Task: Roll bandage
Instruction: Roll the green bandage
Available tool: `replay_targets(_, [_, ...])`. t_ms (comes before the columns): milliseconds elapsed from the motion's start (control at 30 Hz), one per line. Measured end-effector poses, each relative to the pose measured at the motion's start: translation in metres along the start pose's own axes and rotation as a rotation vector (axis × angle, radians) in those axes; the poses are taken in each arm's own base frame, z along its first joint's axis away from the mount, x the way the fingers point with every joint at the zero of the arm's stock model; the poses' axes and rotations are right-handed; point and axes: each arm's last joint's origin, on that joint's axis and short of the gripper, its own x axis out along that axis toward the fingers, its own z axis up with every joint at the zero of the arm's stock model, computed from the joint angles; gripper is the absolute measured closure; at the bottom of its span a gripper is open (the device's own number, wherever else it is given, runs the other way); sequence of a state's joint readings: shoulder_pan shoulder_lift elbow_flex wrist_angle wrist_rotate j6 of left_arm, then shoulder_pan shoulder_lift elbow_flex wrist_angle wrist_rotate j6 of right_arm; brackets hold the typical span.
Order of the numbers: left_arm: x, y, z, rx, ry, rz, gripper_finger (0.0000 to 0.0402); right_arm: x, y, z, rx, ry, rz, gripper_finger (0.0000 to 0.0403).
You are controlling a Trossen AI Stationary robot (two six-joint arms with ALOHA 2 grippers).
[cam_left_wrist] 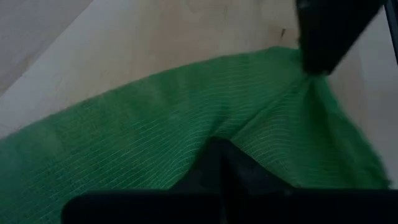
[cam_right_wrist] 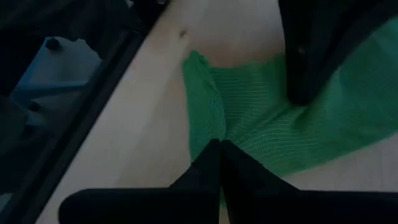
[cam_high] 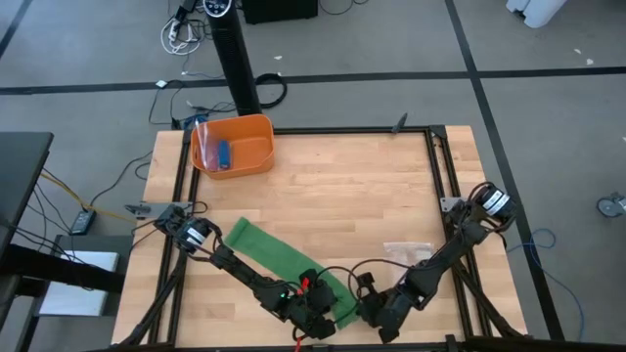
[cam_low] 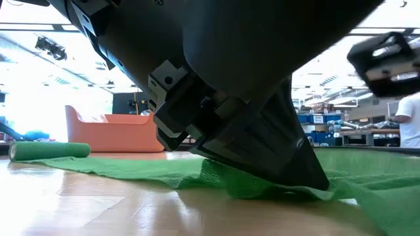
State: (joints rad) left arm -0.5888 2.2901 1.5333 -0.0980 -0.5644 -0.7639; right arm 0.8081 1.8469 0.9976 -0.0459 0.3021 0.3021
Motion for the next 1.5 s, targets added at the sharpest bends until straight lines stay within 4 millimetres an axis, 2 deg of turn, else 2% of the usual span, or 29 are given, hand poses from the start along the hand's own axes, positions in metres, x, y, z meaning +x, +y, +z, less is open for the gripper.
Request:
replay_targets(133, [0.0,0.0,0.0,0.003,0.003,0.004,0.0401,-0.004,0.009,0.004,-0.028,-0.006,0.001,0.0397])
replay_targets(433, [0.0,0.001,-0.001,0.005,0.005,0.008,0.0401,-0.01,0.02,-0.005,-0.077,0.023,-0.033,0.0398])
replay_targets(733, [0.001,0.002,0.001,0.002,0.003,0.01,0.0401,-0.005,0.015,-0.022,-0.087,0.1,0.013,0.0394])
replay_targets(967, [0.002,0.003,0.003,-0.013,-0.011,0.003,0.0401,-0.004,0.012,-0.022,-0.077,0.113,0.039,0.0392])
replay_targets(1100, [0.004,-0.002,0.009,0.005,-0.05,-0.036,0.0401,-0.003,0.009,-0.021,-0.069,0.116,0.04,0.0385])
replay_targets(1300, [-0.003,-0.017,0.03,0.039,-0.1,-0.109,0.0401,-0.002,0.006,-0.02,-0.057,0.122,0.054,0.0374])
replay_targets(1500, [-0.006,-0.025,0.038,0.058,-0.097,-0.209,0.0401,-0.002,0.006,-0.02,-0.057,0.122,0.054,0.0376])
